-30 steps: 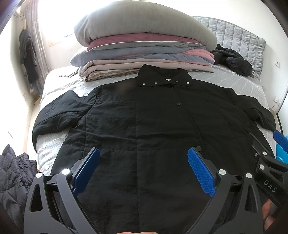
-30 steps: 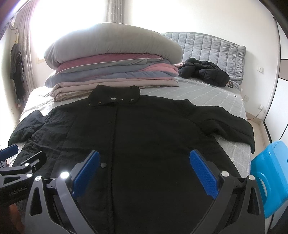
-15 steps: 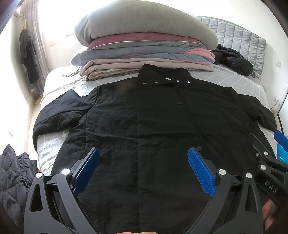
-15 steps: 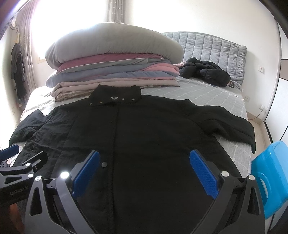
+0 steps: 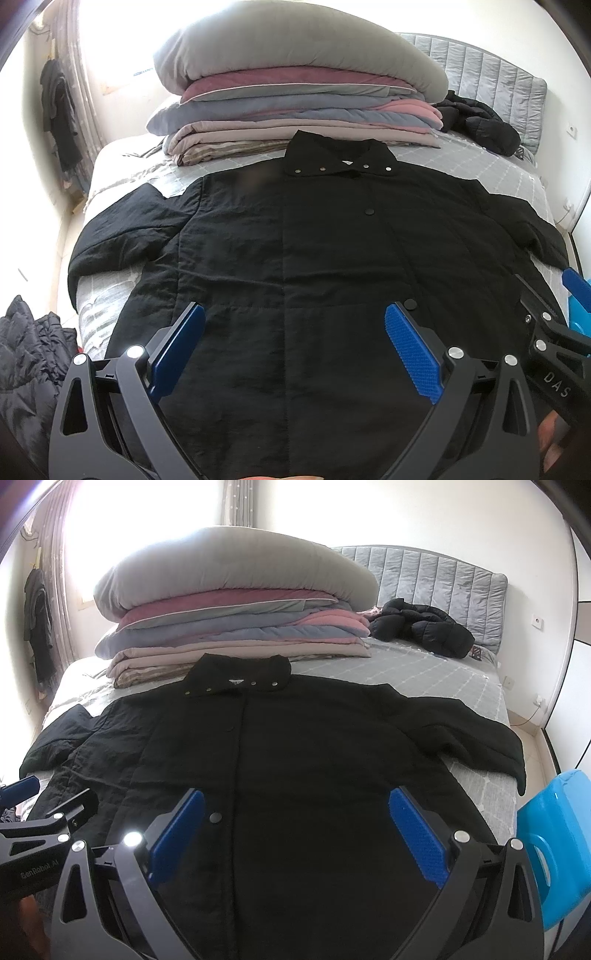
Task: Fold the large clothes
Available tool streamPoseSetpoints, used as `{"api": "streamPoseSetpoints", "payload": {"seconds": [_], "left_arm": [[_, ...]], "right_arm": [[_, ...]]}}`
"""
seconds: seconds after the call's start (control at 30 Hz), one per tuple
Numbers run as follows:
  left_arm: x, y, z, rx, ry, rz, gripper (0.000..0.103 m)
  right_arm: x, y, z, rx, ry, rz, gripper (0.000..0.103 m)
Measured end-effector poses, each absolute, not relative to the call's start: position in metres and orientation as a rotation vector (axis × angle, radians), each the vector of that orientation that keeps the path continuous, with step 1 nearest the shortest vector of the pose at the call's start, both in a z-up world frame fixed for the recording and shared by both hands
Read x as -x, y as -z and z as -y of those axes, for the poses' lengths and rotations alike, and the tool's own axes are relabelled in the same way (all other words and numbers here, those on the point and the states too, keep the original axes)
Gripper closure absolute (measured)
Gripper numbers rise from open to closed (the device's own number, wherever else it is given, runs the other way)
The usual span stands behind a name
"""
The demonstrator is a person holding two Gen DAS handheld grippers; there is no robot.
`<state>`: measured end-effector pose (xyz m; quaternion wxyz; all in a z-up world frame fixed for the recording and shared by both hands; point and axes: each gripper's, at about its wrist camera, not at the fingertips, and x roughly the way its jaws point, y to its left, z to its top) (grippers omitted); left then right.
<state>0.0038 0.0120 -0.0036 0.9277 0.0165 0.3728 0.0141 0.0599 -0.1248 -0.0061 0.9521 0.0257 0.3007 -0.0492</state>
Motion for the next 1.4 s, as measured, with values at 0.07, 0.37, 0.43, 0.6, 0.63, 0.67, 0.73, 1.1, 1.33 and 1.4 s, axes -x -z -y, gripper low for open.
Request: {"api": "streamPoseSetpoints", "payload": {"seconds": [0.07,0.37,0.43,0.6,0.63,0.67,0.73,1.1,1.33,1.4], "left_arm": [[-0.004,0.004,-0.012,-0.033,-0.029,-0.766,0.009],[-0.004,0.004,-0.012,-0.033,-0.030,-0.764,0.009],[-0.003,0.004,-0.012,-0.035,-0.029,-0.764,0.009],[-0.003,0.004,-0.012,-0.034,-0.028,-0.764,0.009],[-0.003,0.004,-0.012,-0.034,-0.028,-0.763,0.009],[-0.003,0.004,-0.012,-0.035,-0.027,-0.763,0.009],[-0.002,0.004,-0.013,-0.035,-0.027,-0.762,0.009],[-0.003,0.004,-0.012,-0.036,-0.029,-0.766,0.009],[-0.004,0.005,-0.014,-0.033,-0.032,-0.774,0.009],[-0.006,0.006,-0.017,-0.026,-0.037,-0.778,0.009]], "right_arm": [[-0.060,0.007,0.124,-0.051,0.100,-0.610,0.006],[-0.059,0.007,0.124,-0.050,0.100,-0.608,0.006],[-0.059,0.007,0.124,-0.050,0.100,-0.609,0.006],[-0.059,0.007,0.124,-0.050,0.100,-0.608,0.006],[-0.059,0.007,0.124,-0.051,0.100,-0.608,0.006],[-0.059,0.007,0.124,-0.050,0.100,-0.608,0.006],[-0.060,0.007,0.123,-0.048,0.099,-0.609,0.006],[-0.059,0.005,0.127,-0.054,0.091,-0.606,0.006],[-0.066,0.000,0.167,-0.266,-0.055,-0.636,0.006],[-0.069,-0.004,0.199,-0.413,-0.133,-0.640,0.006]]}}
